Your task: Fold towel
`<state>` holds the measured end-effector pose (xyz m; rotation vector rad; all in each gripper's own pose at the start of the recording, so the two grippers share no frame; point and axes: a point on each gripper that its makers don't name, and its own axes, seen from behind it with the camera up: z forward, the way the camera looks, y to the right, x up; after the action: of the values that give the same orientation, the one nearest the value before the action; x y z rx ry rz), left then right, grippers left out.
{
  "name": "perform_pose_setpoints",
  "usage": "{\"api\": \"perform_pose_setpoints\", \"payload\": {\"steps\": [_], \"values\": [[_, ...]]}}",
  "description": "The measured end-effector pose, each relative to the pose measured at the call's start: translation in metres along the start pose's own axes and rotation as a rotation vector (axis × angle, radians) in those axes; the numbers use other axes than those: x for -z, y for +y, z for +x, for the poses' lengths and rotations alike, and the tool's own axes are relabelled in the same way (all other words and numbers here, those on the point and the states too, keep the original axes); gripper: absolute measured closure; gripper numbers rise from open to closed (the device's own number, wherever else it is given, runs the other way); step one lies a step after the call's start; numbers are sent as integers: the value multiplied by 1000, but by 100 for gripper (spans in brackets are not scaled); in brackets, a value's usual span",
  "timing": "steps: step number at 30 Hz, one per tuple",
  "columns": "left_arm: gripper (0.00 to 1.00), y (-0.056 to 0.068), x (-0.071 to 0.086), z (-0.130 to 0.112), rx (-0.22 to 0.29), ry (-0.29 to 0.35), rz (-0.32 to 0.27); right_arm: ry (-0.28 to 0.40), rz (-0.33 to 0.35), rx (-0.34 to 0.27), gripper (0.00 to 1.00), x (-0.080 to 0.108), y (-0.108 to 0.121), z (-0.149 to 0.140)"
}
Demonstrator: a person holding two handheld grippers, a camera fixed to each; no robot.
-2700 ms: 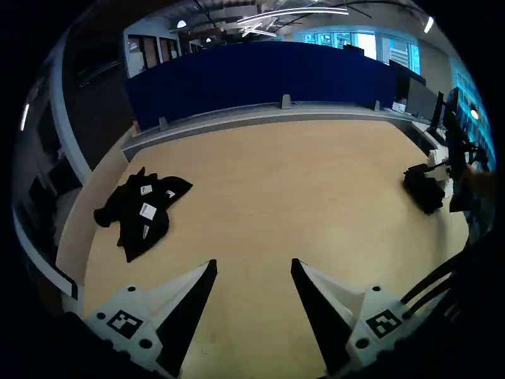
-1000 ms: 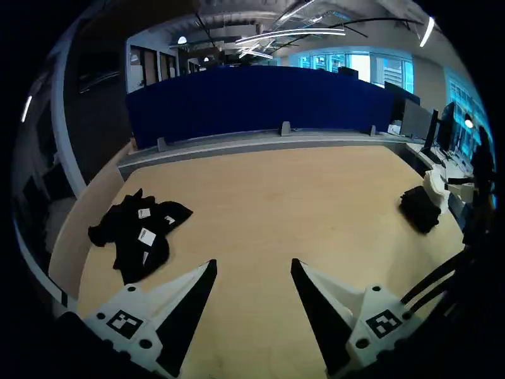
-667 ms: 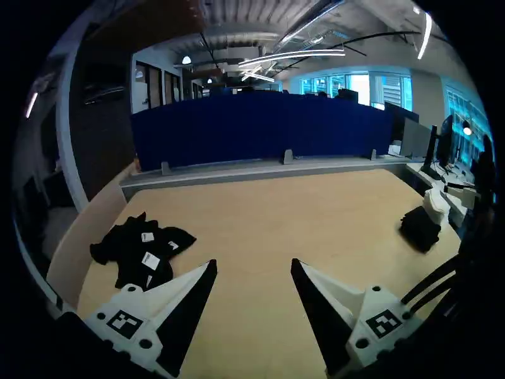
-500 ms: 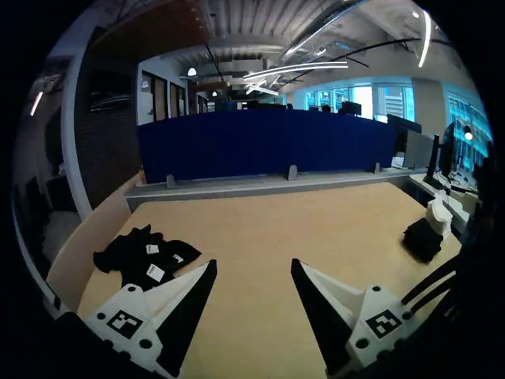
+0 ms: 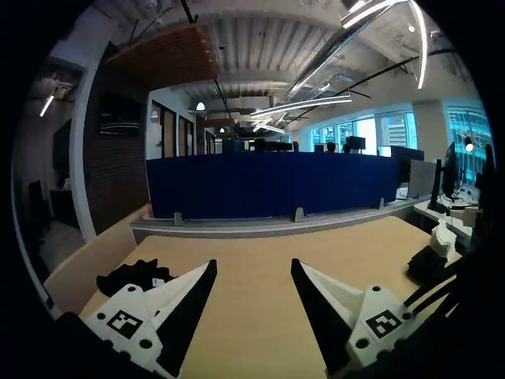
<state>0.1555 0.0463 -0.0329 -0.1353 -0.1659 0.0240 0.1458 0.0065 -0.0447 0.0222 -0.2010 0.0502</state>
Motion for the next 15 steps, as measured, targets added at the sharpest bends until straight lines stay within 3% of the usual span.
{"api": "perform_pose_setpoints", "payload": {"steps": [8, 15], "values": [[14, -7, -3, 6, -3, 39, 13, 3, -14, 15, 0, -7, -7, 7], [14, -14, -5, 2, 1, 71, 27, -12, 24, 51, 0, -13, -27, 10]]}}
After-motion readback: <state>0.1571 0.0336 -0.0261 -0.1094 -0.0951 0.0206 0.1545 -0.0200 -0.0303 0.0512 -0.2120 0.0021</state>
